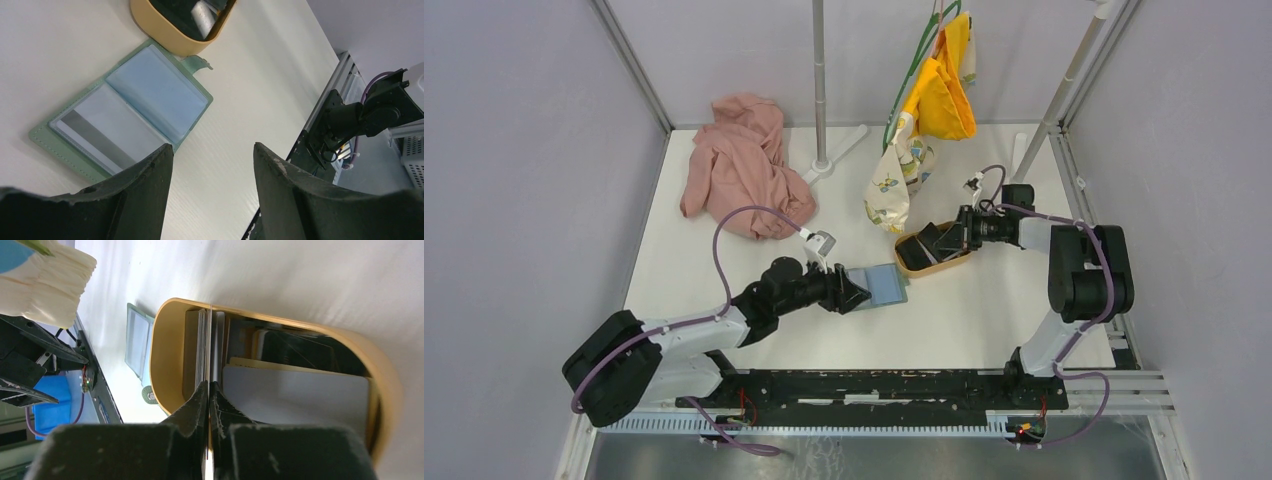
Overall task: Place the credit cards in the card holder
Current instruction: Pick up the credit card from the storage box, then insert the credit card into the card holder.
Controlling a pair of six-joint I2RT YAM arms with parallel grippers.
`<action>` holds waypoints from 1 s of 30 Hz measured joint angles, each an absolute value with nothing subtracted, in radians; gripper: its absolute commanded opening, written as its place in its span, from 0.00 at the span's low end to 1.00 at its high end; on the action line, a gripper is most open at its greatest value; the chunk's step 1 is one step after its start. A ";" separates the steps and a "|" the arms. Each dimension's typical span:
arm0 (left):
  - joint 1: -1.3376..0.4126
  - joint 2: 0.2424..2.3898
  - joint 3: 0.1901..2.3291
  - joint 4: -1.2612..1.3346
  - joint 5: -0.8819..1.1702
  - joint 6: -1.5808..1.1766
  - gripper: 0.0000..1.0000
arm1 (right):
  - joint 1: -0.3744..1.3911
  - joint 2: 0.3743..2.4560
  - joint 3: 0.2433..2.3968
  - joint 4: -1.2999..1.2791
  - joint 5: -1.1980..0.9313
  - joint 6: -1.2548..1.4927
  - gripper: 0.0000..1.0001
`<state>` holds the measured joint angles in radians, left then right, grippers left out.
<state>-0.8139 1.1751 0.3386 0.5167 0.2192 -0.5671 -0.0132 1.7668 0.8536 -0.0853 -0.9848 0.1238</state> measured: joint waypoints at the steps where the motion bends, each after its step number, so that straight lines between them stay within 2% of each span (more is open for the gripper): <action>1: -0.814 1.172 0.339 0.516 0.219 -0.567 0.66 | -0.024 1.760 0.854 -0.087 -0.984 0.124 0.03; 5: -0.814 1.156 0.339 0.509 0.219 -0.567 0.65 | -0.059 1.718 0.852 -0.086 -0.986 0.125 0.00; 11: -0.814 1.130 0.323 0.561 0.220 -0.621 0.65 | -0.085 1.634 0.822 -0.052 -1.026 0.133 0.00; 17: -0.808 1.147 0.271 0.734 0.230 -0.739 0.67 | -0.066 1.551 0.669 0.181 -1.135 0.272 0.00; 24: -0.776 1.317 0.194 1.094 0.275 -0.887 0.67 | 0.112 1.490 0.542 0.471 -1.193 0.434 0.00; 30: -0.770 1.389 0.165 1.238 0.262 -0.899 0.68 | 0.240 1.522 0.533 0.620 -1.242 0.531 0.00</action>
